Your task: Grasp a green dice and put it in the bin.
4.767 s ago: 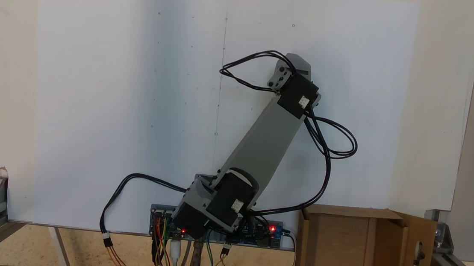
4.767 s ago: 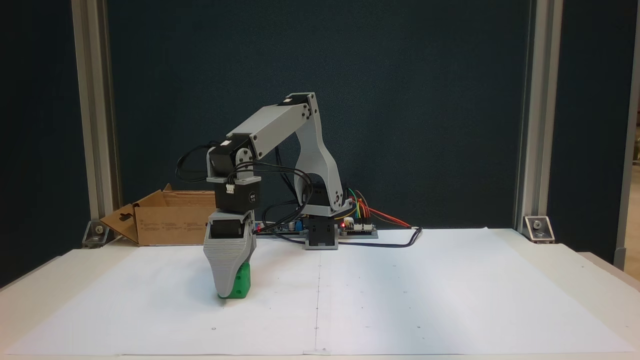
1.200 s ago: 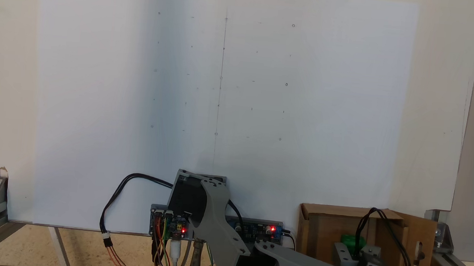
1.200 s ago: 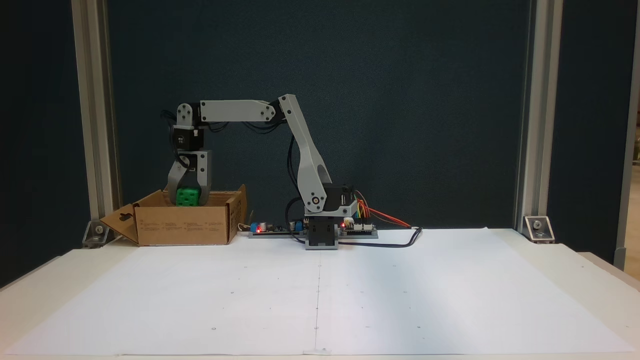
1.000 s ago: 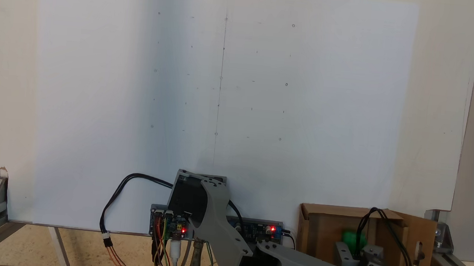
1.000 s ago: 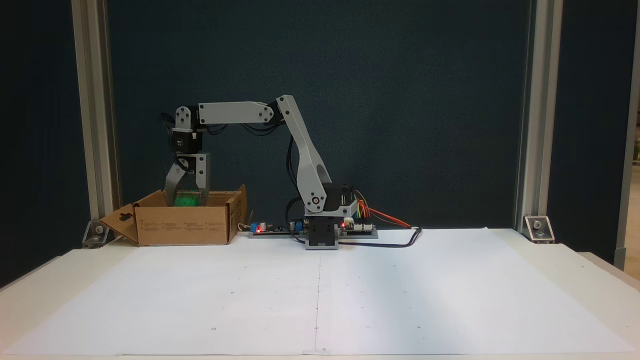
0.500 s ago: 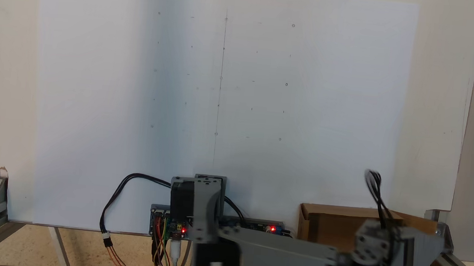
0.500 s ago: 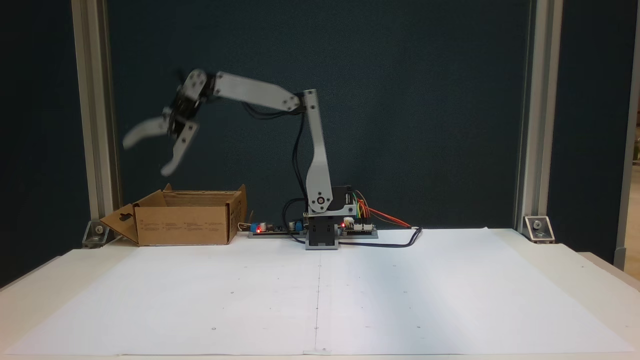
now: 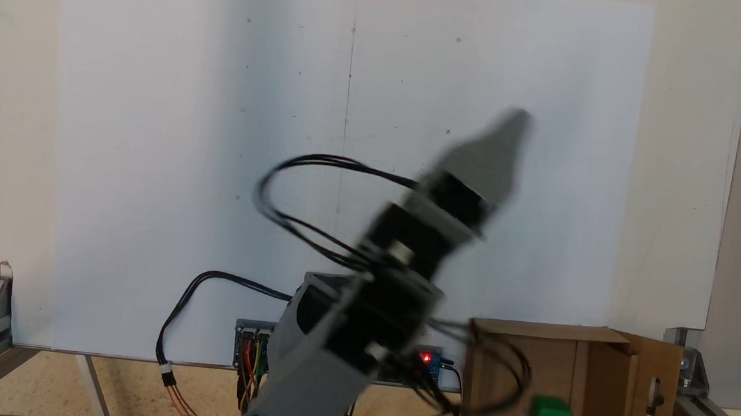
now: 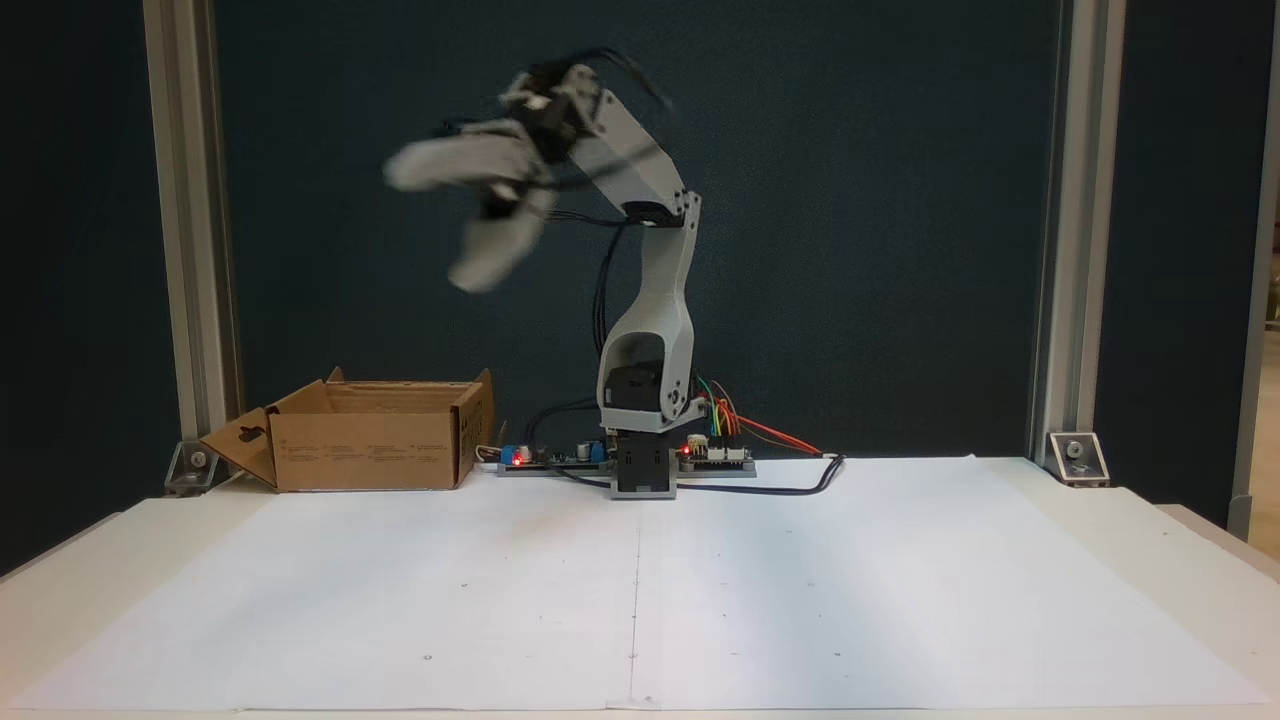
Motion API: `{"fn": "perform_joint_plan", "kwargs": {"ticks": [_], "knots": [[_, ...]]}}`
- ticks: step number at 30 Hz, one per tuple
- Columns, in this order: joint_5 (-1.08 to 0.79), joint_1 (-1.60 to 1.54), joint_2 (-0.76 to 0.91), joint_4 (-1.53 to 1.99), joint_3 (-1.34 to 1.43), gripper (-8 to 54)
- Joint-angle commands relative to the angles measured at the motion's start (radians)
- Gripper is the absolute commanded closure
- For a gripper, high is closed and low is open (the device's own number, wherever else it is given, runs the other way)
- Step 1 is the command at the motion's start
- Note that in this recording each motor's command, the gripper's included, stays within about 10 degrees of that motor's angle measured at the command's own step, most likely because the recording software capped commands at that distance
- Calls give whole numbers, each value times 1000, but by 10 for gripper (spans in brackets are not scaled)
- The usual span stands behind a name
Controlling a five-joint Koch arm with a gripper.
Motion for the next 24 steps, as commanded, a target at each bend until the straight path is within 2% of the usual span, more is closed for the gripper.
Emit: {"fn": "perform_joint_plan", "kwargs": {"ticks": [1, 5, 9, 16, 24], "knots": [[43, -159, 44, -40, 37, 15], [46, -419, 133, -217, 282, 13], [46, -525, 202, -397, 538, 13], [40, -531, 330, -716, 919, 5], [35, -472, 492, -1078, 1235, 7]]}}
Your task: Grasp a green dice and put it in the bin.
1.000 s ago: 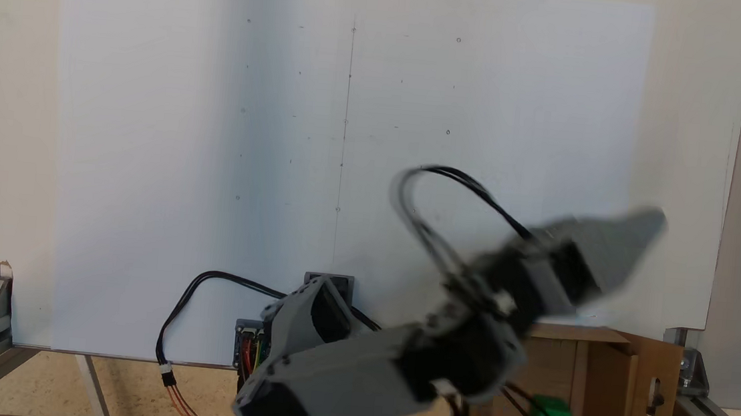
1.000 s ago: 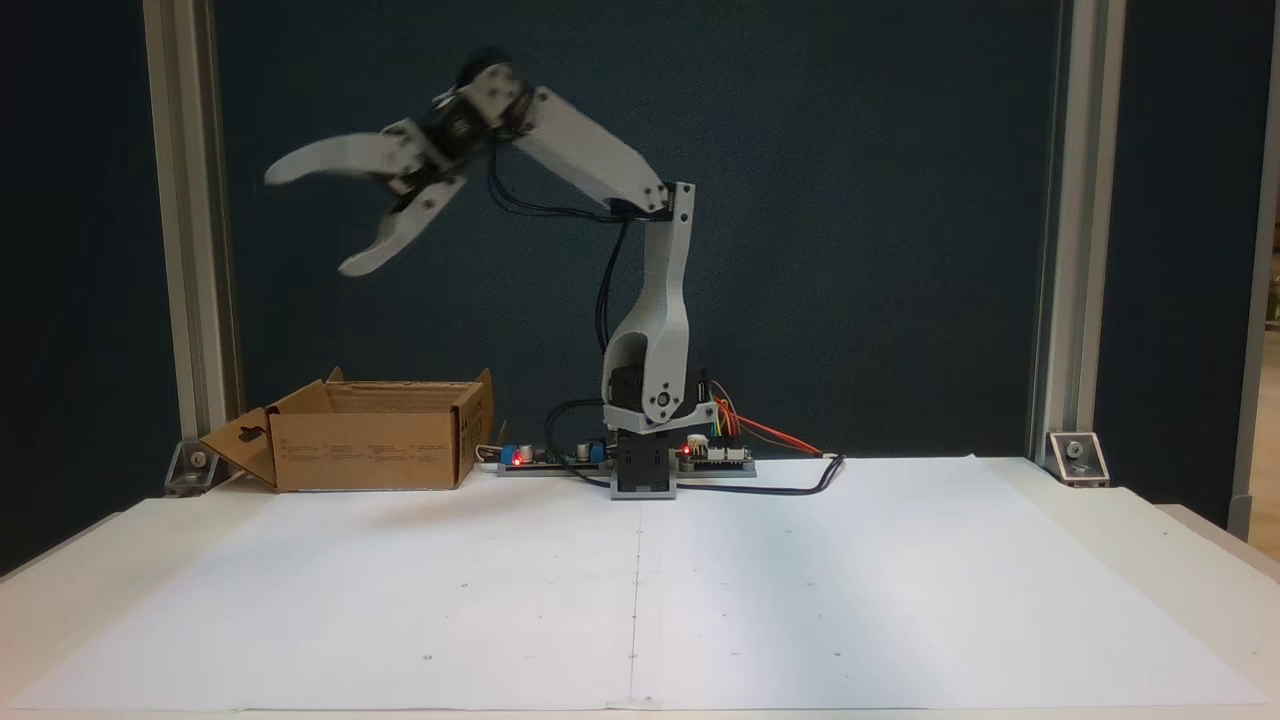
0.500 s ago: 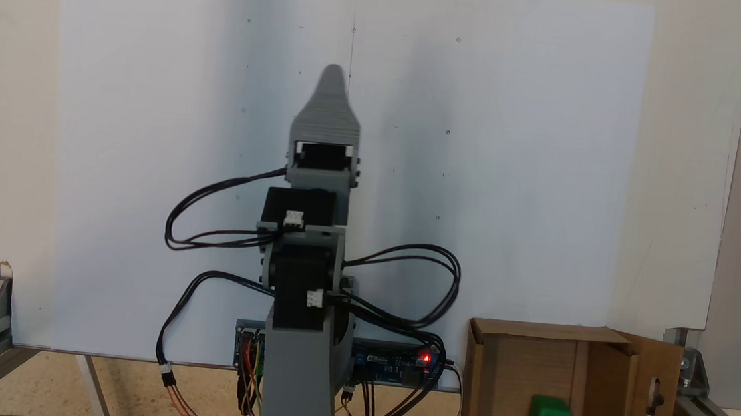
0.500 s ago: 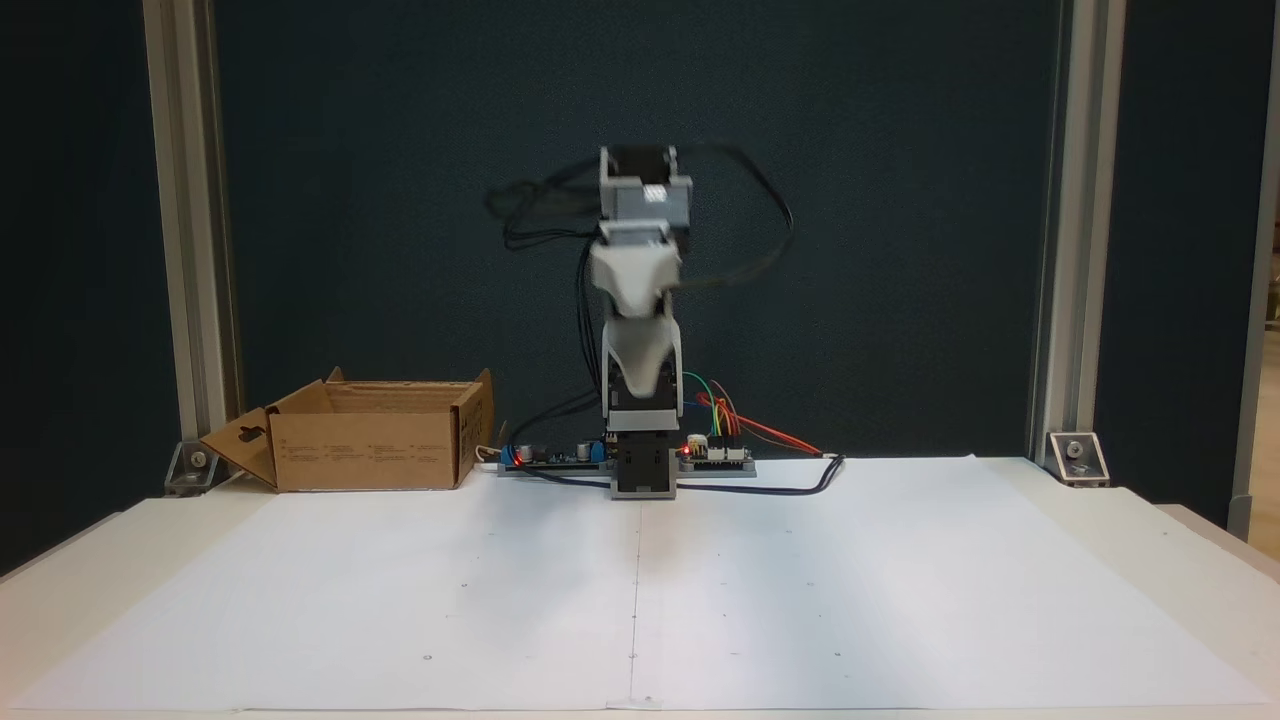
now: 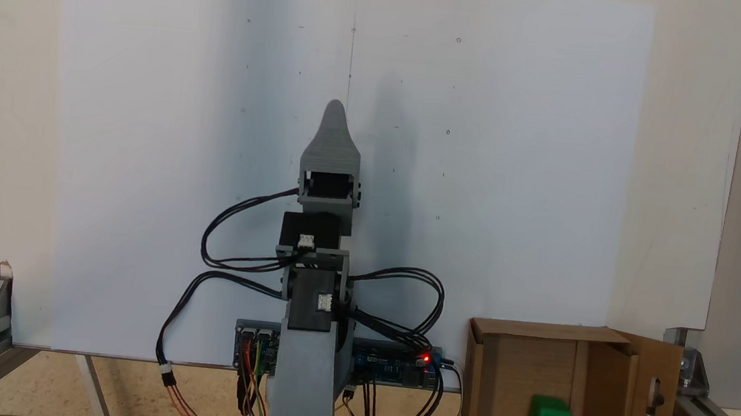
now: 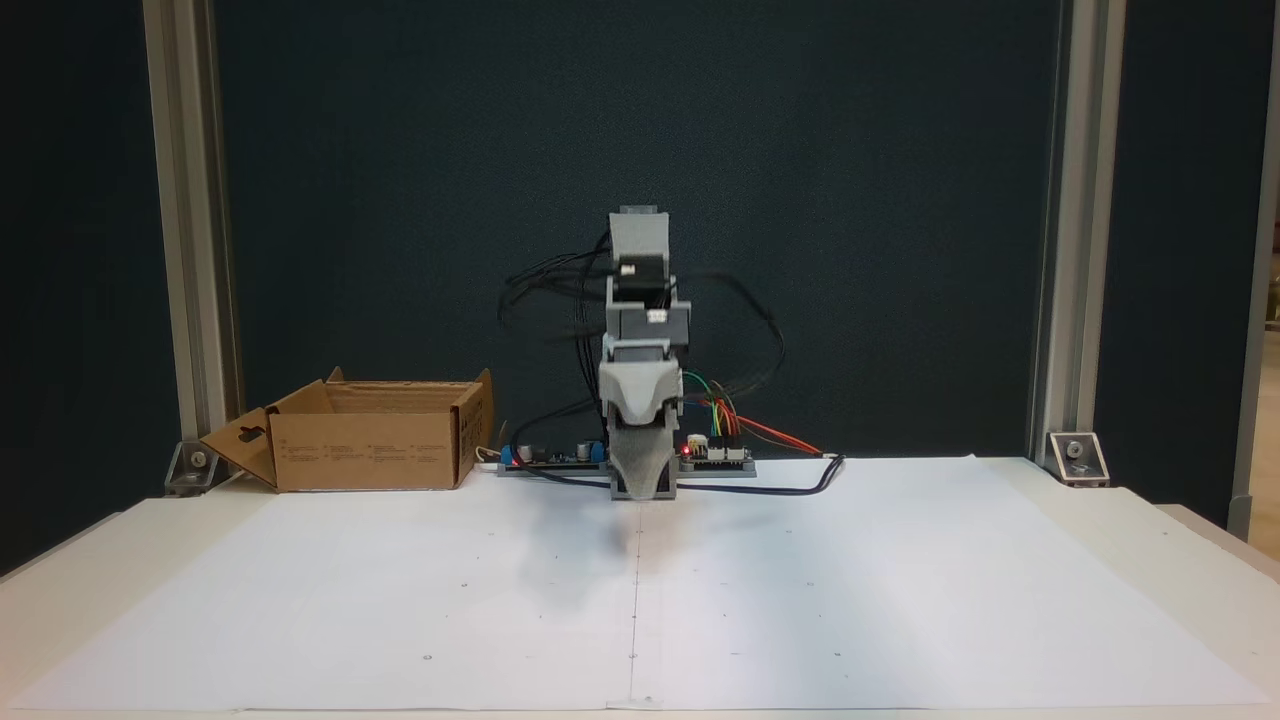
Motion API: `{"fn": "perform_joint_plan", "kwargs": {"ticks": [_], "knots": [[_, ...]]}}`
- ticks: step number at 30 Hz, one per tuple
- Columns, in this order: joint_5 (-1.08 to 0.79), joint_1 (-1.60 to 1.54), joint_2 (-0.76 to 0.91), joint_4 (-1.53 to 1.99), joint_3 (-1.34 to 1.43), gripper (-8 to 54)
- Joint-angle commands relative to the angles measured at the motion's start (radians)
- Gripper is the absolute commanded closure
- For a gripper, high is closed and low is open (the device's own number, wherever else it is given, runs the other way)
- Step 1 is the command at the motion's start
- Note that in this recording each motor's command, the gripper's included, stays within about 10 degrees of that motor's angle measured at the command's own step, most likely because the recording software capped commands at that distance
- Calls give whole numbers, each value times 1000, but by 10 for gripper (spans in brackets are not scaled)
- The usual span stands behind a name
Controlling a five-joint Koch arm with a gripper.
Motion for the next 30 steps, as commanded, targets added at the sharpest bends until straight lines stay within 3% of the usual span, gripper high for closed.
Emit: {"fn": "perform_joint_plan", "kwargs": {"ticks": [1, 12, 30], "knots": [[34, 11, 115, -159, 11, 7], [32, 34, 115, -633, 290, 16], [-31, 37, 115, -1338, 509, 11]]}}
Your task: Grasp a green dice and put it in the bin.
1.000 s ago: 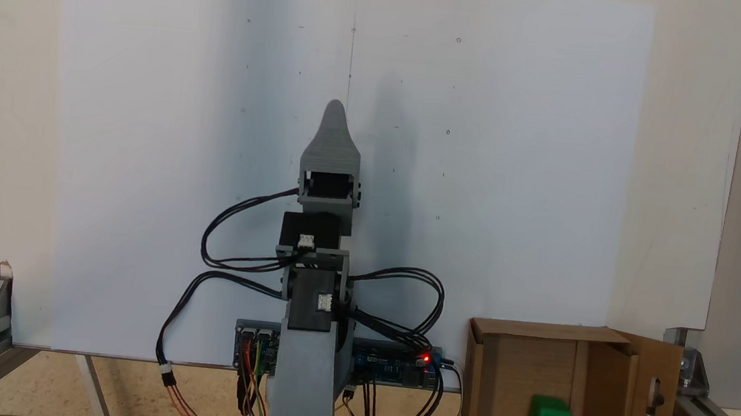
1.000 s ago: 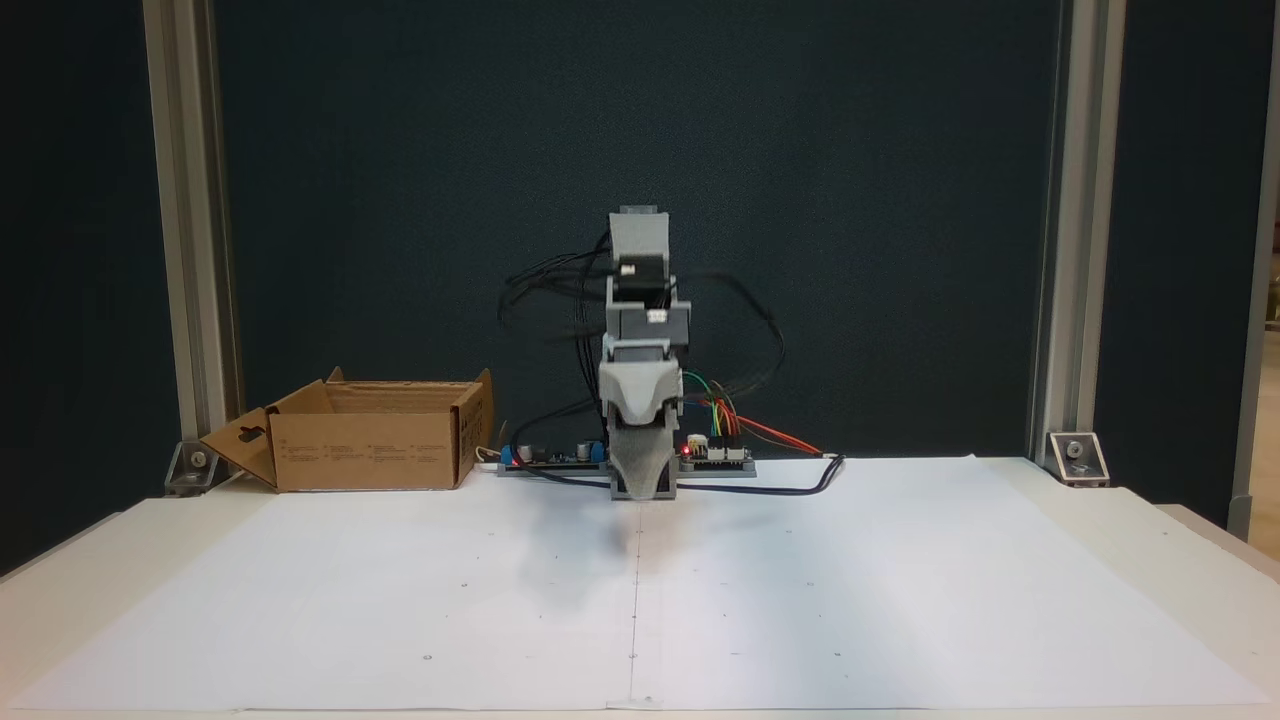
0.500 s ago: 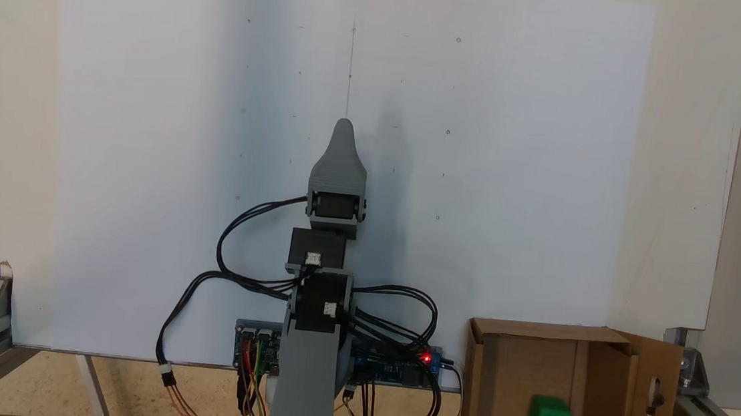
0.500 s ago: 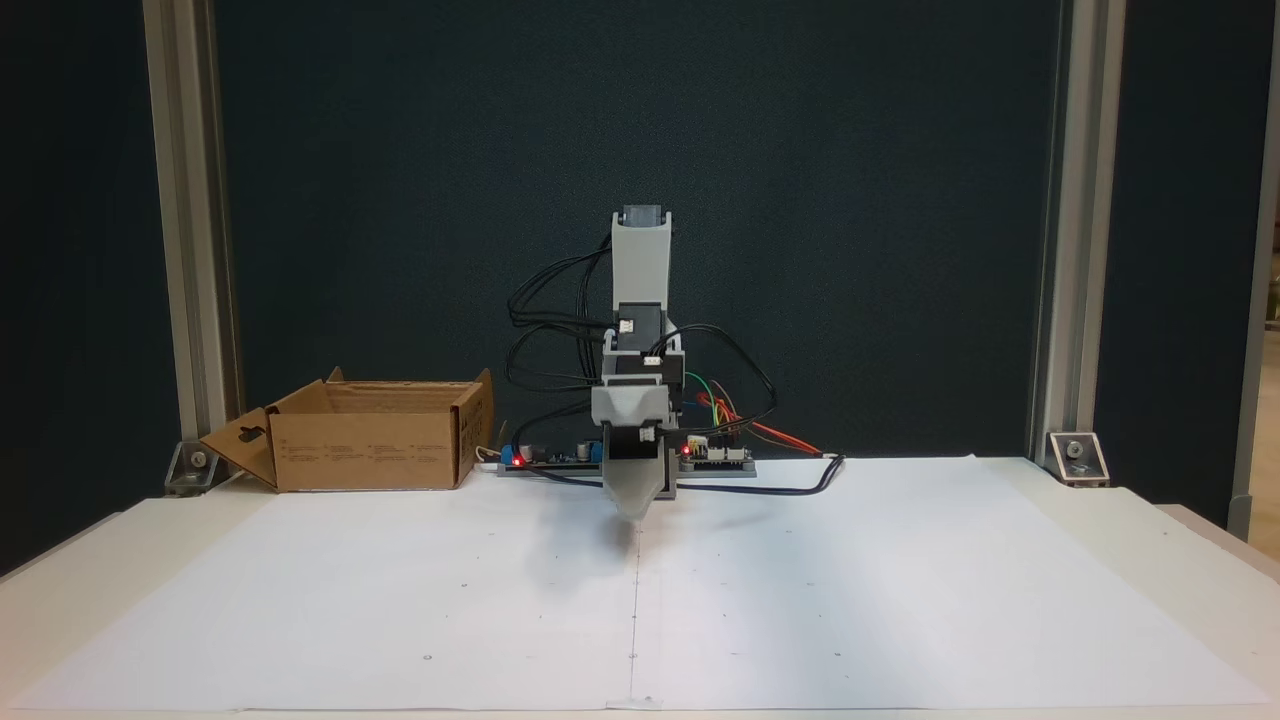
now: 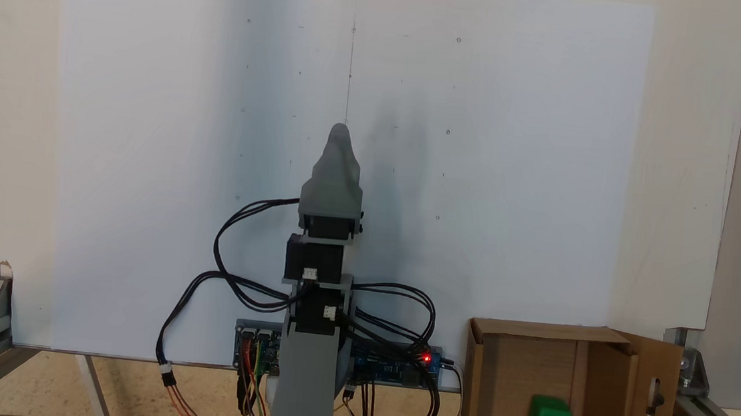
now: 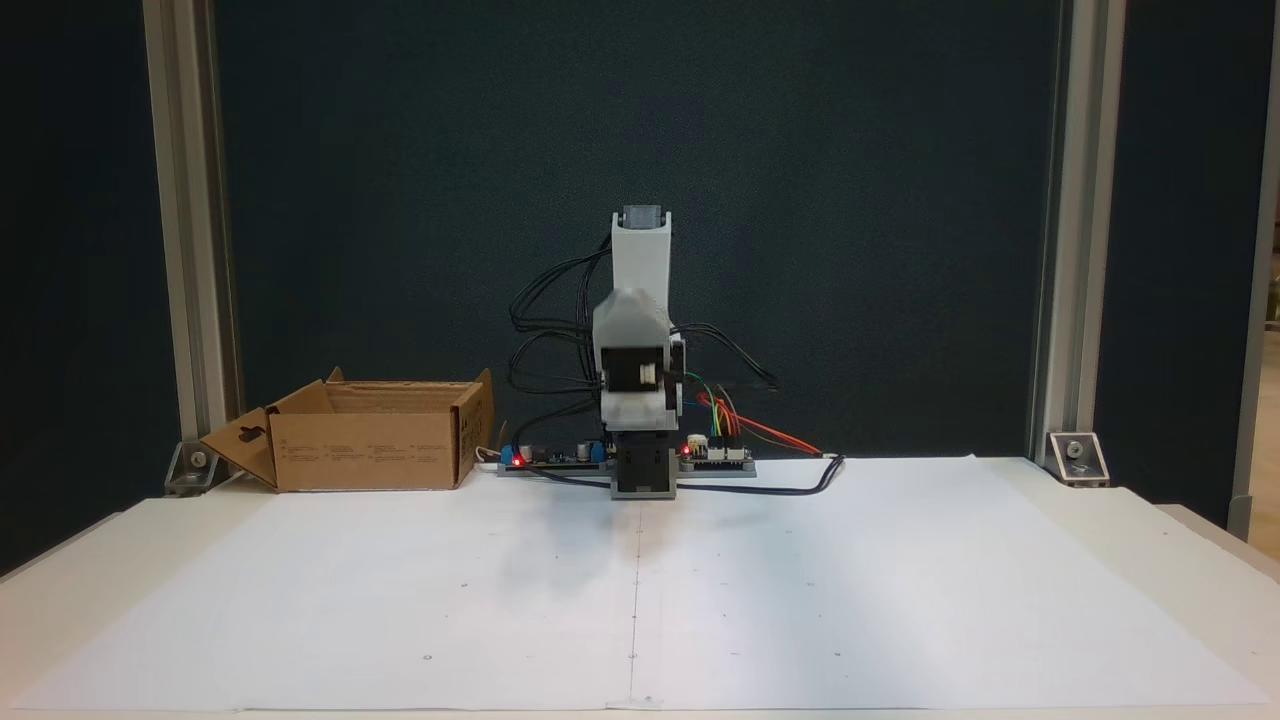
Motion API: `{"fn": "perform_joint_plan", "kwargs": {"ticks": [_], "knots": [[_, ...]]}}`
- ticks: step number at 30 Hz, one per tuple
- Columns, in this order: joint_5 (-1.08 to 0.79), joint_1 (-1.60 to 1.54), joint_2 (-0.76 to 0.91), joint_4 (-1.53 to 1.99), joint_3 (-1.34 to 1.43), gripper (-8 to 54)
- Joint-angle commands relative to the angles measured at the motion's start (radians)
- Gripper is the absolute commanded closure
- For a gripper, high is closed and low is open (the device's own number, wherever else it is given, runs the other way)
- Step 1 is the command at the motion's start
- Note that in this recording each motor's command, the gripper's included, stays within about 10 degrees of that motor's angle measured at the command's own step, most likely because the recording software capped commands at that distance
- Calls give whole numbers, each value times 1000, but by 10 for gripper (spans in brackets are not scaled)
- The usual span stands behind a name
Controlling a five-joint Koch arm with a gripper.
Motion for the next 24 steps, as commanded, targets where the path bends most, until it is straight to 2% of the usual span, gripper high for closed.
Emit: {"fn": "perform_joint_plan", "kwargs": {"ticks": [1, 24], "knots": [[-26, 9, 114, -118, 49, 10], [-29, 2, 109, -107, 48, 10]]}}
